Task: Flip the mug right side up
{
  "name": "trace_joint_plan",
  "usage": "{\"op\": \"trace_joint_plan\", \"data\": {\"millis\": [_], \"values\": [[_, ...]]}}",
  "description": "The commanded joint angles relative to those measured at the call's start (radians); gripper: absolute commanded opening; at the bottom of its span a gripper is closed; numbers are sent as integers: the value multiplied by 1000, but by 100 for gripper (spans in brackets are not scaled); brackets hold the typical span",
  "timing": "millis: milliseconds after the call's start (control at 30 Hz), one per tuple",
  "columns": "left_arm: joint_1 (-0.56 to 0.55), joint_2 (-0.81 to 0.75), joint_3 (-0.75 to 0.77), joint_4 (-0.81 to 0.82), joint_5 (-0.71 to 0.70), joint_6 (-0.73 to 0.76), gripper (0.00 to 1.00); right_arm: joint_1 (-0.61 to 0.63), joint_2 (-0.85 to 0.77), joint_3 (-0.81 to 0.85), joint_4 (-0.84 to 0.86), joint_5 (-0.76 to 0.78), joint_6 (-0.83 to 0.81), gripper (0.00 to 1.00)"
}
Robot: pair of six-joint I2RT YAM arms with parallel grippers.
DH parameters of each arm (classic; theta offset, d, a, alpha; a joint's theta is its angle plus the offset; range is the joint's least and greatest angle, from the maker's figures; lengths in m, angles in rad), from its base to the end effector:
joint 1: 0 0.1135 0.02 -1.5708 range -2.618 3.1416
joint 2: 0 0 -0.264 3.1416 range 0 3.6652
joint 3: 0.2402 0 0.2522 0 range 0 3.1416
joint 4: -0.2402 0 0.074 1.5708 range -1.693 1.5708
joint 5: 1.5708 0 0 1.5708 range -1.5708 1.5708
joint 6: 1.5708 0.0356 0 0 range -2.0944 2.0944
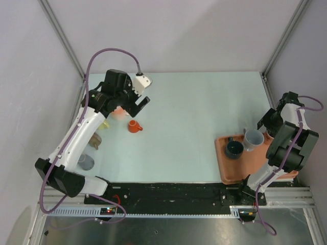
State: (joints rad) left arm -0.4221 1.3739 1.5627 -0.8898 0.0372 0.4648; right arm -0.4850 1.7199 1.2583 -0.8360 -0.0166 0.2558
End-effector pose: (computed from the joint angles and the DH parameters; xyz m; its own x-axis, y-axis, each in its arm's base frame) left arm 0.2562 -0.1165 0.4066 -0.3308 0.6396 -0.6939 0.6529 0.6860 0.3211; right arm 0.2965 -0.1556 0.2137 -0.7072 0.6587 -0.2570 0.6627 0.7442 0.0837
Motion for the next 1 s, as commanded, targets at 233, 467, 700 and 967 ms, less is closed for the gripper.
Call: {"op": "trace_joint_plan", "data": {"millis": [233, 467, 700, 967], "values": [[123, 56, -179, 11, 128, 597, 99, 6, -159, 164, -178, 63, -55, 98], [180, 284, -96, 12, 81, 792, 77, 24, -262, 304, -294, 32, -81, 100], [192, 525, 55, 14, -9, 880, 73, 59, -386, 363, -347, -19, -79, 99], [198, 689, 176, 13, -79, 910, 66, 114, -491, 375, -375, -86, -101, 99]]}}
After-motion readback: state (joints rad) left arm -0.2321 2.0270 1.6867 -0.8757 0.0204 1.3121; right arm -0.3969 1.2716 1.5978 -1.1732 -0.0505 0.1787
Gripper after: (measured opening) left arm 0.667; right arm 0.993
